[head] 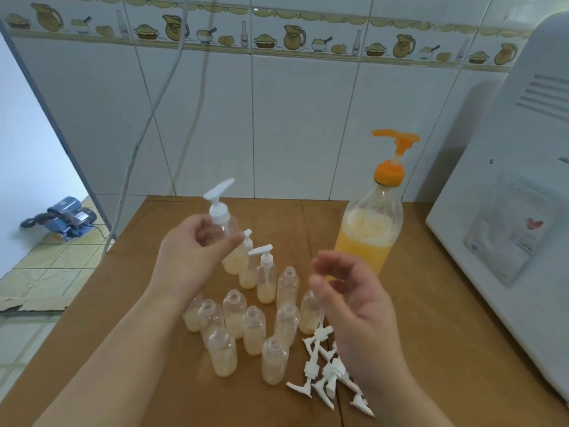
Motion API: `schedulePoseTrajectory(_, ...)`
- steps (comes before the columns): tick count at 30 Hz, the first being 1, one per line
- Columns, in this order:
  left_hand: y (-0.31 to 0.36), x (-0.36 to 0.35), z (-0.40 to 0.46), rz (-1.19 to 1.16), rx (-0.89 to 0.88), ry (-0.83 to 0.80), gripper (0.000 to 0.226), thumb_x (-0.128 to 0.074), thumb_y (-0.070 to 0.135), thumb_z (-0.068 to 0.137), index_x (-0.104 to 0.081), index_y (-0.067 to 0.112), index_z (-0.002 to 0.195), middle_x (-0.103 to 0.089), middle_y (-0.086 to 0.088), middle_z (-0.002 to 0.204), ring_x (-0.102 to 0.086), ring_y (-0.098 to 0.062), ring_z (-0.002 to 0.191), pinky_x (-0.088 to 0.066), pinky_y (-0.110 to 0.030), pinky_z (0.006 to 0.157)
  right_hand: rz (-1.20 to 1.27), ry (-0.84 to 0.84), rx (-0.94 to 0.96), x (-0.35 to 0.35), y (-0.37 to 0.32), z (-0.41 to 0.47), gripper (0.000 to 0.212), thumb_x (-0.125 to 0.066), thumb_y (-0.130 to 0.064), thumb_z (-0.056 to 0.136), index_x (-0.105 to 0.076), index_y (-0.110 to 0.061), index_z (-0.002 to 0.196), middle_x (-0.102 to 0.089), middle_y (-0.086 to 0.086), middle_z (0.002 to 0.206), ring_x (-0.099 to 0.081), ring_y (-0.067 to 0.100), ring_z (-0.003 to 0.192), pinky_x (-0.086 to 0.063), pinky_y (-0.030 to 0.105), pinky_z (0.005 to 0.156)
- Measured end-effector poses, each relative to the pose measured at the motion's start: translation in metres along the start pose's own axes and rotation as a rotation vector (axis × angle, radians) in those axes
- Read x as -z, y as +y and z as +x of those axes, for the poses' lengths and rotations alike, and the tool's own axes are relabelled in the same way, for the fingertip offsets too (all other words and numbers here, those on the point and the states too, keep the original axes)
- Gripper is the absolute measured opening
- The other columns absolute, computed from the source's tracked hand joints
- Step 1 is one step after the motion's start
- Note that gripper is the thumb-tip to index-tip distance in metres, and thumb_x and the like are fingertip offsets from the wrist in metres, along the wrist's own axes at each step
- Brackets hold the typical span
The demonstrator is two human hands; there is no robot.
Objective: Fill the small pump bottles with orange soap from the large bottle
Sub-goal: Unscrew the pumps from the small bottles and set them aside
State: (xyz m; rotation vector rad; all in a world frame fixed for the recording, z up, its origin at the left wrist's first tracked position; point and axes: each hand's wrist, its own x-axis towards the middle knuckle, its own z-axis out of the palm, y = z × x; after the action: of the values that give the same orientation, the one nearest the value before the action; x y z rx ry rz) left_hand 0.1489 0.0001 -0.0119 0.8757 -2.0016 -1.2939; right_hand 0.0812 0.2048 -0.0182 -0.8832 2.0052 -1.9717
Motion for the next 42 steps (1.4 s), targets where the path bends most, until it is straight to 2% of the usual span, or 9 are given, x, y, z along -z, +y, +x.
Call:
schedulePoseTrajectory(5,0.007,-0.010,-0.022,-0.510,-0.089,-0.195,0.052,-0.066,0.068,0.067,-0.069,0.021,0.090,-0.066,-0.005,0.082,-0.064,-0.023,0.081,-0.054,-0.043,0.079,0.136,-0.004,-0.117,-0.013,-0.042,0.032,0.017,-0.064,-0.026,0.085,-0.068,-0.026,0.101,-0.070,-0.010,0.091,-0.064,0.000,0.082,-0.048,0.008,0.067)
schedulePoseTrajectory(10,0.004,-0.029,-0.046,-0.335,-0.245,-0.267,0.057,-0.049,0.070,0.079,-0.063,0.014,0.078,-0.060,-0.009,0.059,-0.061,-0.027,0.057,-0.052,-0.039,0.062,-0.074,-0.091,-0.192,-0.023,-0.057,0.042,0.042,-0.073,-0.053,0.062,-0.069,-0.026,0.094,-0.071,-0.005,0.088,-0.064,0.005,0.080,-0.051,0.009,0.063)
schedulePoseTrajectory(17,0.016,-0.028,-0.061,-0.461,-0.070,-0.506,0.072,-0.025,0.060,0.090,-0.059,0.003,0.064,-0.053,-0.019,0.056,-0.055,-0.030,0.047,-0.048,-0.034,0.052,-0.061,-0.186,-0.280,-0.013,-0.054,0.042,0.008,-0.073,-0.021,0.080,-0.074,-0.016,0.086,-0.073,0.004,0.084,-0.067,0.014,0.080,-0.052,0.017,0.064)
schedulePoseTrajectory(23,0.025,-0.035,-0.065,-0.470,0.034,-0.561,0.071,-0.029,0.056,0.093,-0.059,-0.003,0.067,-0.053,-0.017,0.053,-0.052,-0.028,0.045,-0.046,-0.035,0.052,0.401,-0.348,-0.378,-0.001,-0.059,0.040,0.080,-0.080,-0.021,0.068,-0.041,-0.021,0.137,-0.069,0.015,0.110,-0.063,0.020,0.110,-0.043,0.032,0.097)
schedulePoseTrajectory(26,0.025,-0.035,-0.067,-0.524,0.055,-0.503,0.074,-0.030,0.053,0.092,-0.056,-0.014,0.073,-0.053,-0.019,0.053,-0.050,-0.028,0.042,-0.045,-0.033,0.045,0.207,-0.265,-0.325,0.003,-0.057,0.041,0.102,-0.082,-0.024,0.053,-0.034,-0.025,0.143,-0.072,0.003,0.099,-0.066,0.013,0.101,-0.046,0.020,0.081)
schedulePoseTrajectory(29,0.023,-0.031,-0.062,-0.517,0.068,-0.438,0.072,-0.029,0.051,0.094,-0.059,-0.009,0.066,-0.053,-0.020,0.054,-0.050,-0.028,0.042,-0.046,-0.034,0.047,0.227,-0.185,-0.325,0.012,-0.057,0.043,0.094,-0.077,-0.015,0.057,-0.037,-0.021,0.141,-0.073,0.004,0.091,-0.069,0.011,0.091,-0.046,0.009,0.062)
schedulePoseTrajectory(34,0.017,-0.031,-0.058,-0.248,-0.064,-0.525,0.067,-0.029,0.065,0.086,-0.061,0.012,0.059,-0.059,-0.008,0.052,-0.057,-0.028,0.046,-0.050,-0.036,0.053,0.218,-0.159,-0.256,0.005,-0.057,0.036,0.060,-0.071,-0.007,0.073,-0.050,-0.022,0.127,-0.075,0.002,0.090,-0.069,0.007,0.089,-0.050,0.011,0.067)
schedulePoseTrajectory(37,0.011,-0.023,-0.046,-0.245,-0.157,-0.586,0.075,-0.043,0.080,0.072,-0.064,0.009,0.079,-0.062,-0.005,0.062,-0.059,-0.023,0.054,-0.052,-0.035,0.059,0.282,0.018,-0.198,0.019,-0.060,0.039,0.049,-0.069,-0.012,0.066,-0.060,-0.020,0.113,-0.074,0.000,0.091,-0.070,0.010,0.089,-0.053,0.026,0.077)
schedulePoseTrajectory(42,0.004,-0.010,-0.024,-0.046,-0.219,-0.461,0.048,-0.061,0.064,0.071,-0.058,0.030,0.104,-0.068,0.013,0.087,-0.064,-0.004,0.082,-0.051,-0.031,0.079,0.280,0.300,-0.047,0.056,-0.067,0.033,0.040,-0.071,-0.012,0.065,-0.065,-0.017,0.105,-0.072,0.000,0.090,-0.070,0.010,0.084,-0.053,0.015,0.069)
